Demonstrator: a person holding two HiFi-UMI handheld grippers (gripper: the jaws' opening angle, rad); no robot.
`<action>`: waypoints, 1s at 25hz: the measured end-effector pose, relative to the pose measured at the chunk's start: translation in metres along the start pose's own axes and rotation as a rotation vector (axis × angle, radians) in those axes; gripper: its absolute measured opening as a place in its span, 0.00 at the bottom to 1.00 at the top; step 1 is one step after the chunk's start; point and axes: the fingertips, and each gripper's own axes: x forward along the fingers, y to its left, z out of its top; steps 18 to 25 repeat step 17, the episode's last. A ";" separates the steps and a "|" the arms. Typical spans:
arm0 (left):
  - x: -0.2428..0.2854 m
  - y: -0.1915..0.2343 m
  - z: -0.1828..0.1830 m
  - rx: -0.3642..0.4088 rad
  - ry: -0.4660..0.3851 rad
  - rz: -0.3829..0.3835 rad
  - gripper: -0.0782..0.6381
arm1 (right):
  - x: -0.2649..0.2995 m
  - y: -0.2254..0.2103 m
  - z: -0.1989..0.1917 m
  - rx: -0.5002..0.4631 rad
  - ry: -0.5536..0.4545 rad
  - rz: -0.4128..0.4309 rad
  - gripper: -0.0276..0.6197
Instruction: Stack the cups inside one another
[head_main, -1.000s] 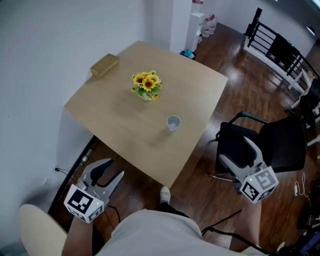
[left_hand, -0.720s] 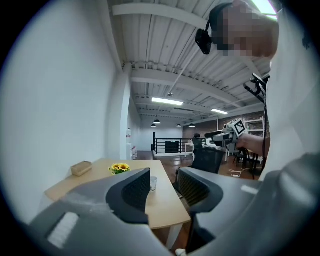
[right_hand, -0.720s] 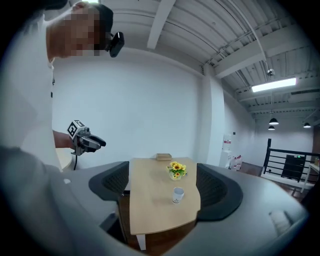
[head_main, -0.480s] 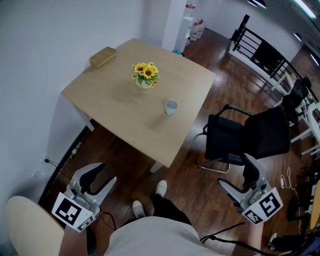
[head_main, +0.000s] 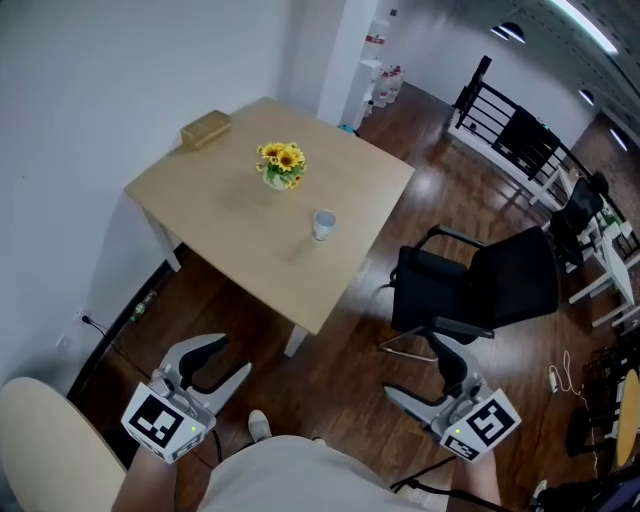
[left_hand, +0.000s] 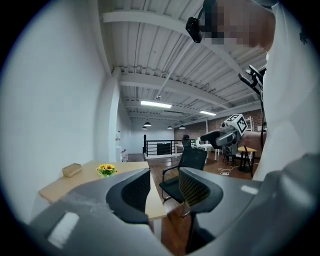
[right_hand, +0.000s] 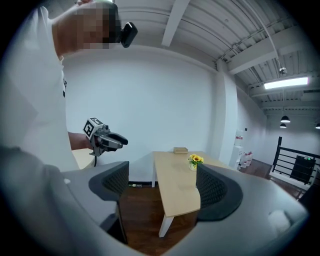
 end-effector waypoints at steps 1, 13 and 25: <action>0.005 -0.012 0.000 -0.003 0.001 -0.013 0.37 | -0.006 0.004 -0.003 -0.004 0.005 0.008 0.68; 0.072 -0.136 0.008 0.037 0.018 -0.148 0.37 | -0.105 -0.009 -0.066 0.021 0.044 -0.029 0.68; 0.081 -0.157 0.003 0.027 0.047 -0.128 0.37 | -0.129 -0.019 -0.081 0.037 0.039 -0.030 0.68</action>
